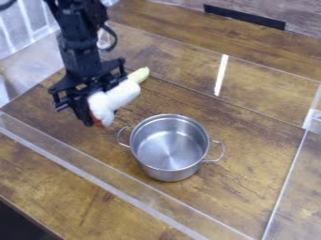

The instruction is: Remove the mushroom from the silver pot and put it on the table

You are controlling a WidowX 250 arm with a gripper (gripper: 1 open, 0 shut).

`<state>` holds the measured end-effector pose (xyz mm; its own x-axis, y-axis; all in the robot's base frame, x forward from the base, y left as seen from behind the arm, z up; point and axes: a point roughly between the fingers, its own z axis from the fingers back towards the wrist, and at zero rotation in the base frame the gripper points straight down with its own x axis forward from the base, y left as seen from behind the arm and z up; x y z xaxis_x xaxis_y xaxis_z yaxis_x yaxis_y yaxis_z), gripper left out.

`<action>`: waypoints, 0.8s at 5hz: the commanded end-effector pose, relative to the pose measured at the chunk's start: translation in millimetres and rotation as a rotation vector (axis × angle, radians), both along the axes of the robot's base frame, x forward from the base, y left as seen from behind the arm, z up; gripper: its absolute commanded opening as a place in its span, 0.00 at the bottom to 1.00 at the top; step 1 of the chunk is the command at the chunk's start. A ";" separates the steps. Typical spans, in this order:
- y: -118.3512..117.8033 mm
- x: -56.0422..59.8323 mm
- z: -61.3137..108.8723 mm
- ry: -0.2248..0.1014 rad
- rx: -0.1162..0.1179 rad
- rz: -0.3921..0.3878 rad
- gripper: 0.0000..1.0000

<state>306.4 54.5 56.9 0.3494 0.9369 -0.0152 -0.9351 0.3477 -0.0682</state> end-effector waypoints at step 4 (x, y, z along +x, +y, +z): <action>-3.7 24.9 -13.4 -0.021 0.027 -0.199 0.00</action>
